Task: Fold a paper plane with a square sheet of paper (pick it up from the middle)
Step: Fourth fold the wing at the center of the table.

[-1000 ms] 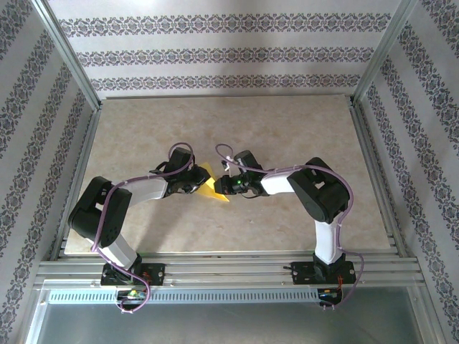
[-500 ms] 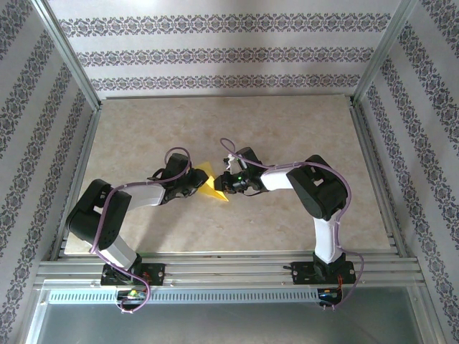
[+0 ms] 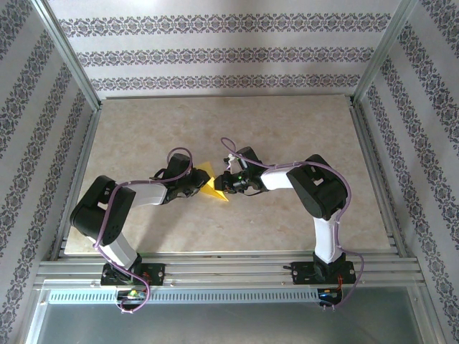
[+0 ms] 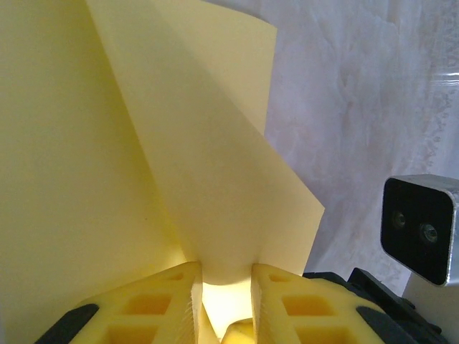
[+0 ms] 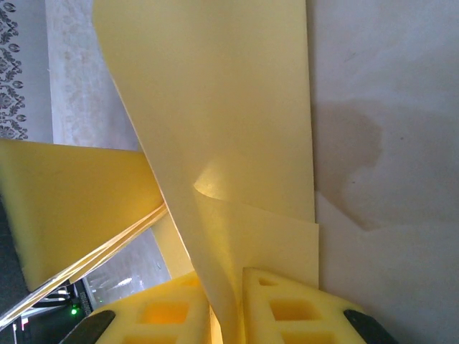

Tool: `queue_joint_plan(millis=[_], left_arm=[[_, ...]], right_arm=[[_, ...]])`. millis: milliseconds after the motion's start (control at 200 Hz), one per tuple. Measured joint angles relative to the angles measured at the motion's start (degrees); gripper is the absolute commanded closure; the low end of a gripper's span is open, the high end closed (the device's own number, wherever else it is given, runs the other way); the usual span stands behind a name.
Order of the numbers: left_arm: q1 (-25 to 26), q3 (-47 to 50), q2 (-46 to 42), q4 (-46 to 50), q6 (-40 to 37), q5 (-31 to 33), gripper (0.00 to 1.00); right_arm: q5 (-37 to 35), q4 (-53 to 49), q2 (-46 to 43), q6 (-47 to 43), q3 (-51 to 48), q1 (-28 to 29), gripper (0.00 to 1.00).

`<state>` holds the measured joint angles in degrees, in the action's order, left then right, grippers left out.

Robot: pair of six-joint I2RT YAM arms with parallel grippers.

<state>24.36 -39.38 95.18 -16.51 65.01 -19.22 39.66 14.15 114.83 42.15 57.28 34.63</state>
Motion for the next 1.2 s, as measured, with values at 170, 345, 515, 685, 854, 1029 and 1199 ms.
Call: queue_joint_plan(millis=[170, 345, 515, 685, 854, 1029, 1199], left_arm=[[0.00, -0.11, -0.02, 0.00, 0.00, 0.00, 0.79], [0.00, -0.20, -0.02, 0.00, -0.04, -0.04, 0.78], [0.00, -0.20, -0.17, 0.46, -0.09, 0.00, 0.68], [-0.04, -0.39, -0.83, 3.30, -0.24, 0.48, 0.66], [-0.07, -1.60, -0.81, 5.84, -0.37, 1.11, 0.61], [-0.07, -4.39, 0.17, 7.39, -0.50, 1.11, 0.58], [-0.09, -5.27, 0.74, 10.32, -0.55, 1.79, 0.64]], right_arm=[[0.07, 0.02, 0.00, 0.00, 0.00, -0.02, 0.81], [0.07, 0.00, 0.00, 0.00, 0.00, -0.02, 0.81], [0.07, 0.02, 0.00, 0.02, 0.00, -0.02, 0.81], [0.07, 0.00, 0.00, 0.13, 0.00, -0.02, 0.81], [0.07, 0.02, 0.02, 0.15, 0.00, -0.02, 0.81], [0.24, 0.17, 0.09, 0.15, 0.00, -0.04, 0.81], [0.28, 0.20, 0.09, 0.15, 0.00, -0.04, 0.81]])
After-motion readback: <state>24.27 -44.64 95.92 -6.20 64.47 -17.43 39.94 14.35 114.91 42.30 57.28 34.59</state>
